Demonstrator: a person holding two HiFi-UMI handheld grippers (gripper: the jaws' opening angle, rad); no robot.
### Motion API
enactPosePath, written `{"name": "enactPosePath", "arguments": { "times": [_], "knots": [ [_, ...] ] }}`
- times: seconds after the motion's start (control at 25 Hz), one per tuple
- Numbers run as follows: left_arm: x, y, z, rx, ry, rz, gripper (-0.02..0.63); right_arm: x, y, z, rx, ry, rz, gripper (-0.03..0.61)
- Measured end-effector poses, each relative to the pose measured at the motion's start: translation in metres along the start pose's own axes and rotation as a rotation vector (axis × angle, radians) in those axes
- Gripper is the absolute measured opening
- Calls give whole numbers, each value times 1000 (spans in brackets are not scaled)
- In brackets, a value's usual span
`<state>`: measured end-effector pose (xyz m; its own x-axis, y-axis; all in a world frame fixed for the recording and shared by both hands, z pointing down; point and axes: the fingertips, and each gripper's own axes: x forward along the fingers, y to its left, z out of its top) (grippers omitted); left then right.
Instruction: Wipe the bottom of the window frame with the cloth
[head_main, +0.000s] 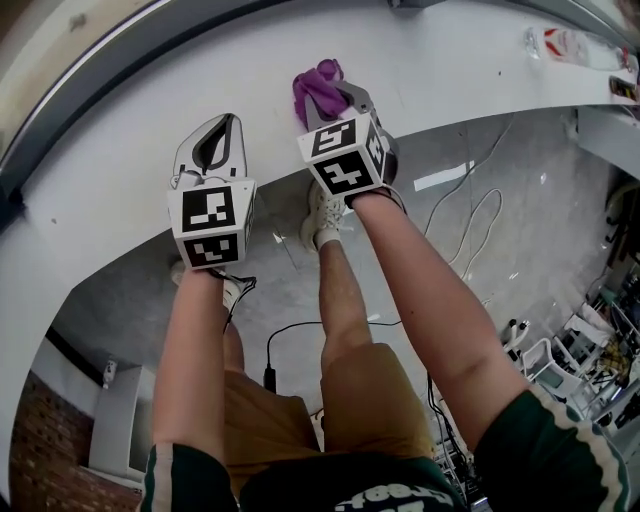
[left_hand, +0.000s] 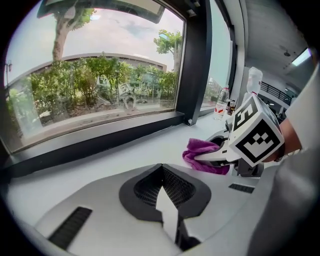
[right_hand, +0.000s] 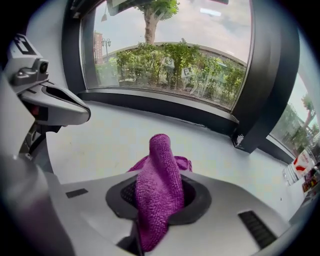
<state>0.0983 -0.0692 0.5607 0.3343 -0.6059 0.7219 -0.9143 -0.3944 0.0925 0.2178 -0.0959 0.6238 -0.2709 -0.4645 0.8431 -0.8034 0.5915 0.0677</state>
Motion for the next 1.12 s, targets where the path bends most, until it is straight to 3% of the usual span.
{"name": "enactPosePath", "arguments": {
  "times": [0.72, 1.12],
  "knots": [
    [-74, 98, -56, -70, 0, 96, 8, 18, 115, 46, -61, -26, 25, 83],
    [-92, 131, -74, -89, -7, 109, 8, 27, 170, 66, -69, -44, 56, 81]
  ]
}}
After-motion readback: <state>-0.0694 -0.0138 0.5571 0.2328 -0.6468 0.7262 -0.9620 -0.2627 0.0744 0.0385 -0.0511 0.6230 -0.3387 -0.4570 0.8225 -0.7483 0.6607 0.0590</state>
